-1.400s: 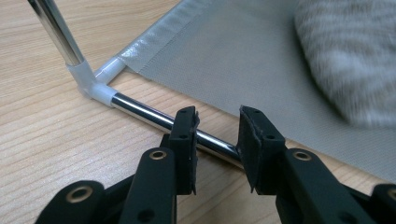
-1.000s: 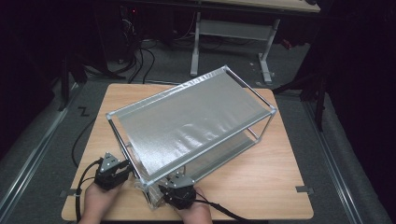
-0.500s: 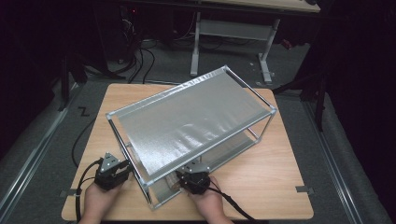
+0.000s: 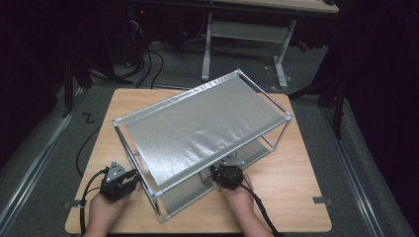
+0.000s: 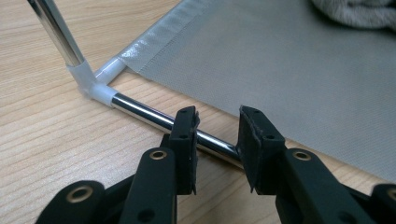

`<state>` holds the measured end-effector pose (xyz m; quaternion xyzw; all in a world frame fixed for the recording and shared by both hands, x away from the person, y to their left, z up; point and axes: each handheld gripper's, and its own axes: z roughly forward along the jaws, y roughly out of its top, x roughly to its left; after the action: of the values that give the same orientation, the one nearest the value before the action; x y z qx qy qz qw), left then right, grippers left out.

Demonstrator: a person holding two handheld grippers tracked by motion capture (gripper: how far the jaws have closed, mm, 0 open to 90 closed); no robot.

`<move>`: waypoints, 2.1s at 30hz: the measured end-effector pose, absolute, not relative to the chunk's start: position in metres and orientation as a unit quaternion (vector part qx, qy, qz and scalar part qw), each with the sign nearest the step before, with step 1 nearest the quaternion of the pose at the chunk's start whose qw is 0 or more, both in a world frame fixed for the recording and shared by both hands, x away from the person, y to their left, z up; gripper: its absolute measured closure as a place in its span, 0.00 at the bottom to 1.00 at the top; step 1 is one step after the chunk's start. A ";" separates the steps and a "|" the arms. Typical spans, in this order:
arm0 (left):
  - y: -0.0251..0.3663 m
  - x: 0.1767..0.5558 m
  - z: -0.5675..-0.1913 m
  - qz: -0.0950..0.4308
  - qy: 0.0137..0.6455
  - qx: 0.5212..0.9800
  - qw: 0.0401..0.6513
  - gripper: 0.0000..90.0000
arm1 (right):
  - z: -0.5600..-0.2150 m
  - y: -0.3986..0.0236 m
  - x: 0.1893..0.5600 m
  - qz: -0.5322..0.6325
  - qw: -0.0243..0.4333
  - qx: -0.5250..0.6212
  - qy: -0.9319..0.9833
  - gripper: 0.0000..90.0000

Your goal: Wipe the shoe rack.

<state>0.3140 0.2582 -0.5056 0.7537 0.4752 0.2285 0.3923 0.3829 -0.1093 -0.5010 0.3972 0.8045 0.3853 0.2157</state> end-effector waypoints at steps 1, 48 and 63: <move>0.258 0.314 -0.506 0.228 0.475 0.754 0.392 0.75 | -0.501 -0.119 0.391 0.379 0.227 0.408 0.799 0.71; 0.259 0.314 -0.506 0.222 0.475 0.753 0.396 0.76 | -0.494 -0.227 0.467 0.318 0.302 0.515 0.736 0.76; 0.259 0.314 -0.506 0.223 0.474 0.753 0.398 0.77 | -0.471 -0.193 0.384 0.363 0.263 0.446 0.774 0.76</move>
<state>0.3139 0.2590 -0.5056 0.7529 0.4741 0.2235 0.3981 0.3842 -0.1929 -0.4713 0.4464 0.7744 0.3632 0.2630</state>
